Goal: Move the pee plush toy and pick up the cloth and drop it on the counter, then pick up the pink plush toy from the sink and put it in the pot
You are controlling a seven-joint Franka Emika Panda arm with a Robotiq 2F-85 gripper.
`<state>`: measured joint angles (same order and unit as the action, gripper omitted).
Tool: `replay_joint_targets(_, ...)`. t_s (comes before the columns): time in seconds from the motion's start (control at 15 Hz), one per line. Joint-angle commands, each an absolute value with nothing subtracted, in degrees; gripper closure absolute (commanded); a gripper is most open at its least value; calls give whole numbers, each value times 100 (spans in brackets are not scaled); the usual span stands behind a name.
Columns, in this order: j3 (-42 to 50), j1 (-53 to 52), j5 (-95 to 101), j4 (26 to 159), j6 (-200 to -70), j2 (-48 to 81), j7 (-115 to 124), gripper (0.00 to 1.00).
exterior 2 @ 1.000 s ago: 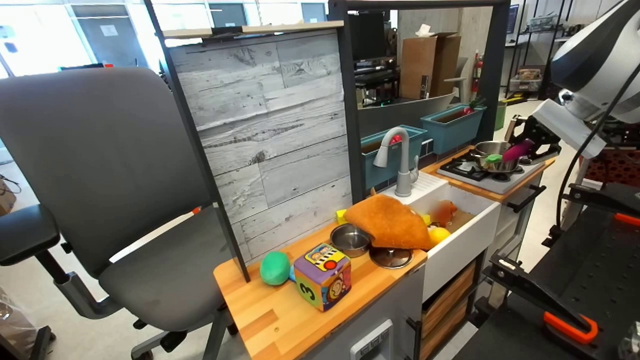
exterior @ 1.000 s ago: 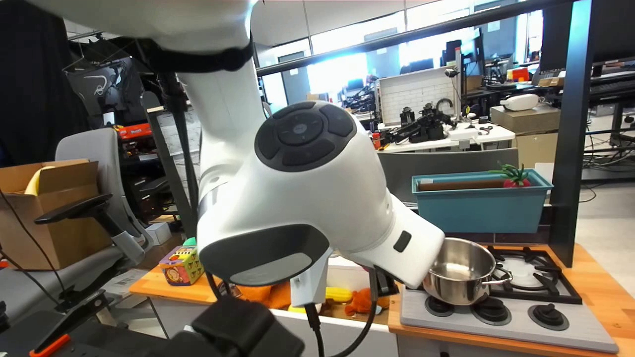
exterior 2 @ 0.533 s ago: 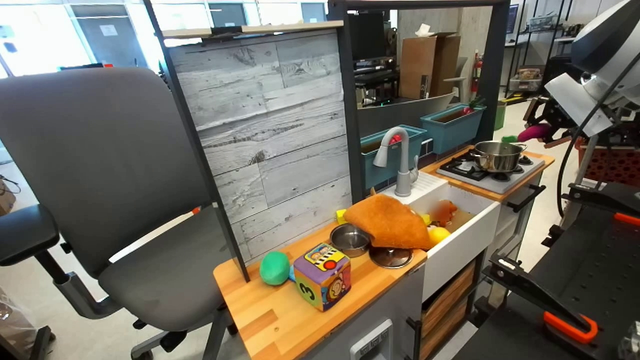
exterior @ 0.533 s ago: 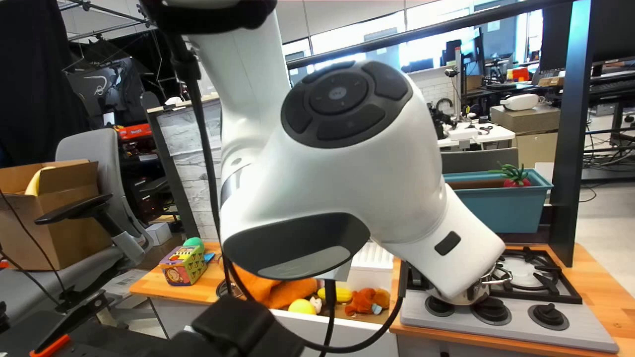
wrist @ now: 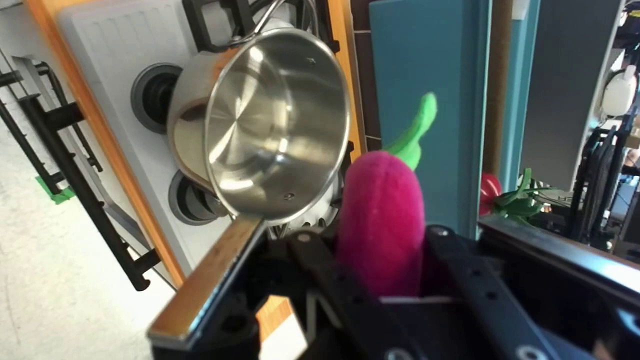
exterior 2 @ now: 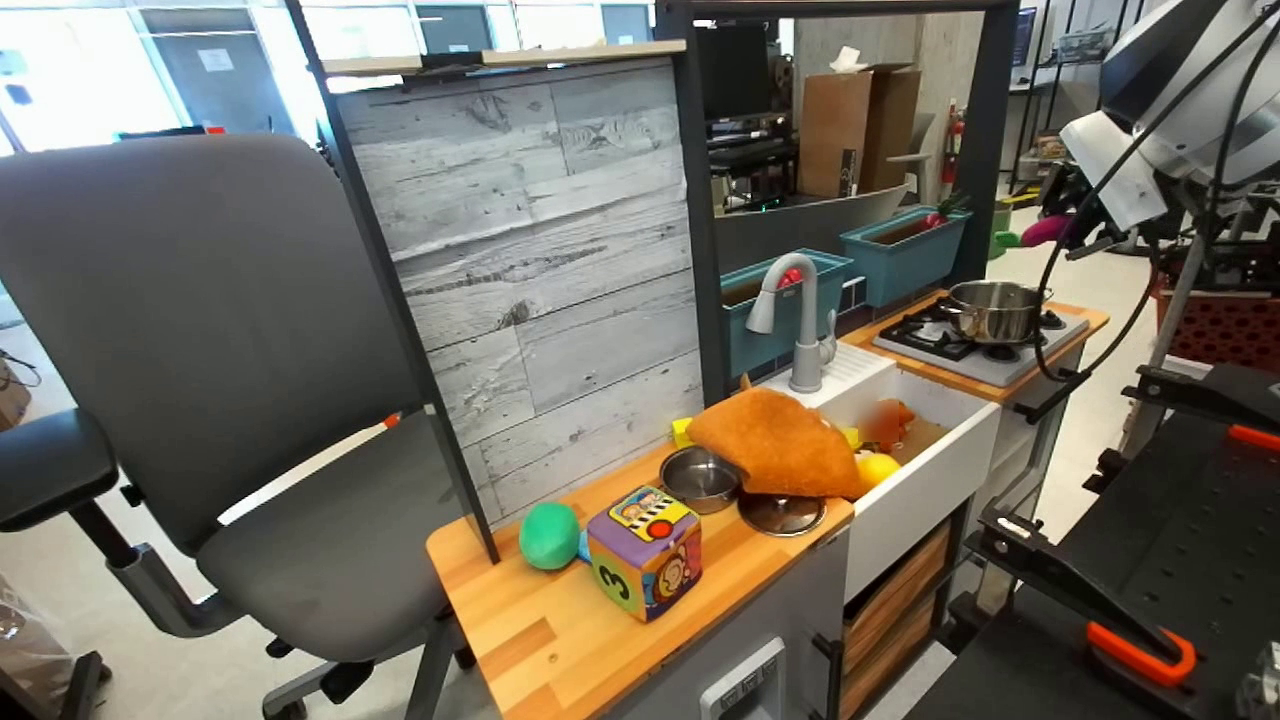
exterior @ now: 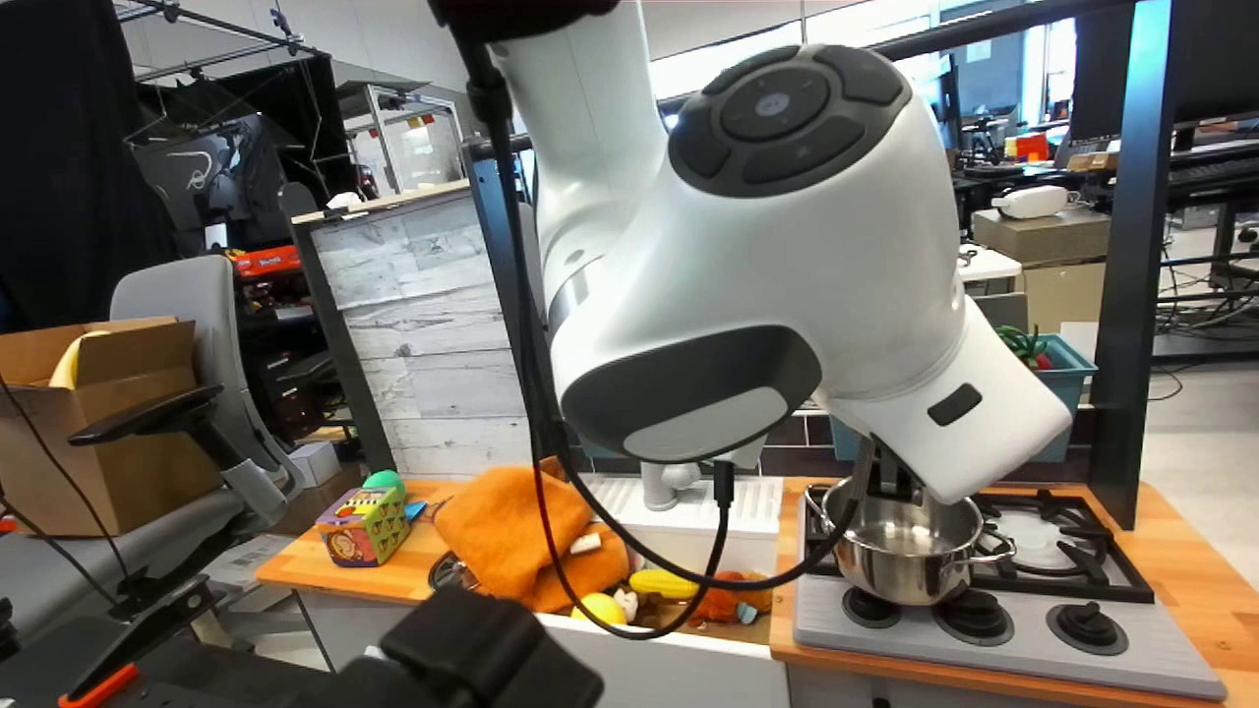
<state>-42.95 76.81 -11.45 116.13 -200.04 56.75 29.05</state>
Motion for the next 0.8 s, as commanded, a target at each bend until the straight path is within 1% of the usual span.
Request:
replay_joint_targets(0.0,-3748,6768,-1674,10939,-20180,5737,3106,97)
replay_joint_targets(0.33,-2959,5752,-2119,10399,-19975,5764,3299,97)
replay_joint_targets(0.4,-2906,5671,-2095,10336,-19946,5797,3349,74)
replay_joint_targets(0.47,-2790,5544,-2113,10295,-19958,5797,3405,63)
replay_joint_targets(0.73,-2670,5392,-2022,10234,-20005,5820,3548,34)
